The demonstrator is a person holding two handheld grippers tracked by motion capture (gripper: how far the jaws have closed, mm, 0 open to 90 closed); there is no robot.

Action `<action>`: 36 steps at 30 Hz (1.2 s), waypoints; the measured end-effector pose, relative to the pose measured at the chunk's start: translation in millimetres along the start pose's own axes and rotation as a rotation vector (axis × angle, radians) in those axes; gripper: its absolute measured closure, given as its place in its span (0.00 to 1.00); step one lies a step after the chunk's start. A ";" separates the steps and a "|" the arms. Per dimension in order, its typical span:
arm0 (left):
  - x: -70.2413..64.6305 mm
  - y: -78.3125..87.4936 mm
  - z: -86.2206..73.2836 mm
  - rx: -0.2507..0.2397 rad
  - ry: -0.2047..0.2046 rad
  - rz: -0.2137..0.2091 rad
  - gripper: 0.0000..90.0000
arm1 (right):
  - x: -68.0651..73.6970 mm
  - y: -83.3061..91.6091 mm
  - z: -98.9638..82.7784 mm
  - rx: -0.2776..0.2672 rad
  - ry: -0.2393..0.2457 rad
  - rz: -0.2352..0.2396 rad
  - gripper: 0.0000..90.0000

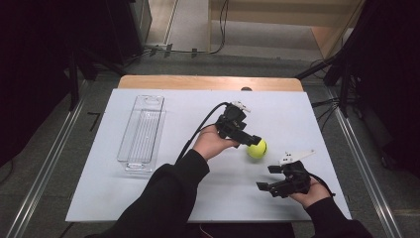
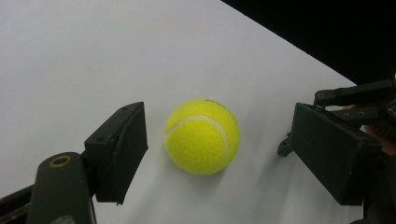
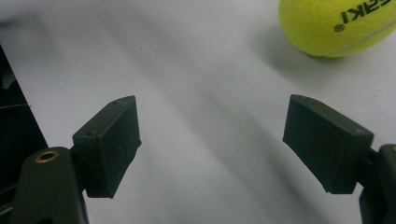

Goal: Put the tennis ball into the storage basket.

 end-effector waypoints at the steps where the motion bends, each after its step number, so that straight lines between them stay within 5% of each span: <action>1: -0.1 -1.6 0.7 0.000 0.002 0.002 0.22 | -0.1 0.0 0.1 0.000 0.001 0.000 0.19; 18: -4.3 -25.2 15.7 0.010 -0.001 0.033 0.22 | 0.5 -0.3 0.6 -0.001 0.001 0.004 0.19; 36: -2.2 -38.8 11.2 0.027 -0.001 0.045 0.22 | -0.3 0.8 0.4 -0.003 0.003 0.003 0.19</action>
Point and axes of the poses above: each handheld gripper's, and its own axes: y roughly backward along the jaws, z roughly out of its top, x roughly to its left, the point moved 9 cm from there along -y, roughly forward along the jaws, and after that the axes turned 12 degrees about z, right-handed, at the moved point
